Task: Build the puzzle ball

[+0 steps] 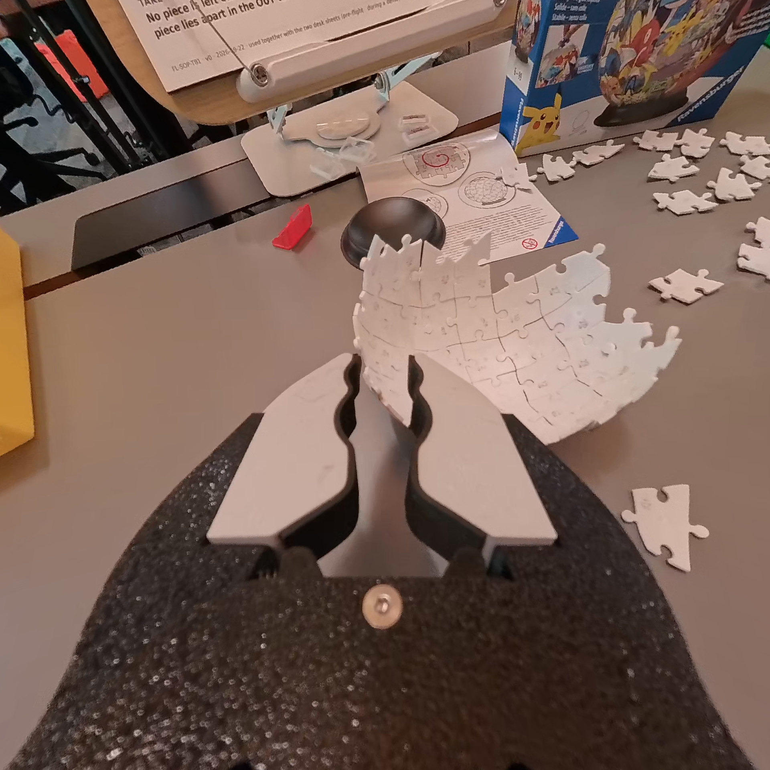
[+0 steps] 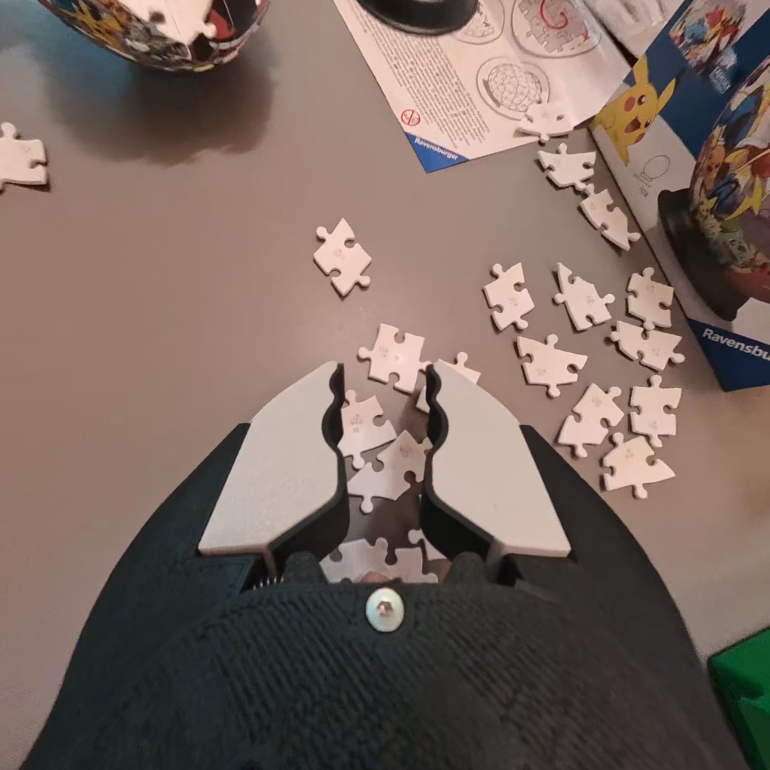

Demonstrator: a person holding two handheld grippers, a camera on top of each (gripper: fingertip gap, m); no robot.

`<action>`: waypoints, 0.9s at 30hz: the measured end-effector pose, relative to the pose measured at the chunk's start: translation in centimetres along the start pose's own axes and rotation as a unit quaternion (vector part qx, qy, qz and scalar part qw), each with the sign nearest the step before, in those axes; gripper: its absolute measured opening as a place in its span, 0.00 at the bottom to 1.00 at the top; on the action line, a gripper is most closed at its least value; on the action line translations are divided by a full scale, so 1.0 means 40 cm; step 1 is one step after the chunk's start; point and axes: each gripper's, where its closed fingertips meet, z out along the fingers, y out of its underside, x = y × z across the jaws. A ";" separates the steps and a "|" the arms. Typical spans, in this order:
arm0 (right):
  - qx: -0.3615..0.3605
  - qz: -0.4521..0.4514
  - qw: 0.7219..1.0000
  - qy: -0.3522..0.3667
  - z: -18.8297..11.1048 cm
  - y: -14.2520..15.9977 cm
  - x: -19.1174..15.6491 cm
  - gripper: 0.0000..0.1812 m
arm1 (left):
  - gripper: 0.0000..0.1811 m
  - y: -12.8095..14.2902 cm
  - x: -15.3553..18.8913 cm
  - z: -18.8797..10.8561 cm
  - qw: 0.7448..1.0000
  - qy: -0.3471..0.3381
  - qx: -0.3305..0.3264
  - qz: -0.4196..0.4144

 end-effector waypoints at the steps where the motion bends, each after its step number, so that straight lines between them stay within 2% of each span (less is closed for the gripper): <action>1: -0.010 -0.003 1.000 0.000 0.006 0.007 0.001 0.21 | 0.12 -0.002 0.001 -0.002 1.000 0.000 0.001 0.004; 12: -0.019 -0.017 1.000 -0.008 0.025 0.013 -0.015 0.21 | 0.11 -0.016 0.003 -0.015 1.000 -0.001 0.009 0.011; 18: -0.019 -0.020 1.000 -0.002 0.027 0.009 -0.019 0.20 | 0.11 -0.018 0.004 -0.021 1.000 0.004 0.010 0.012; 20: -0.027 -0.025 0.999 0.015 0.018 -0.003 -0.025 0.22 | 0.12 -0.020 0.002 -0.025 1.000 0.003 0.011 0.016; 22: 0.028 -0.032 0.999 0.004 0.007 -0.080 -0.085 0.20 | 0.11 -0.032 -0.004 -0.035 1.000 -0.004 0.021 0.022; 24: 0.089 -0.023 0.995 -0.038 0.015 -0.163 -0.194 0.16 | 0.11 -0.048 -0.010 -0.044 0.999 -0.007 0.032 0.020; 26: 0.083 -0.034 0.993 -0.081 0.045 -0.184 -0.299 0.18 | 0.11 -0.057 -0.013 -0.051 0.999 -0.005 0.037 0.015; 27: 0.066 -0.043 0.992 -0.095 0.064 -0.183 -0.338 0.22 | 0.11 -0.058 -0.012 -0.053 0.999 -0.003 0.038 0.014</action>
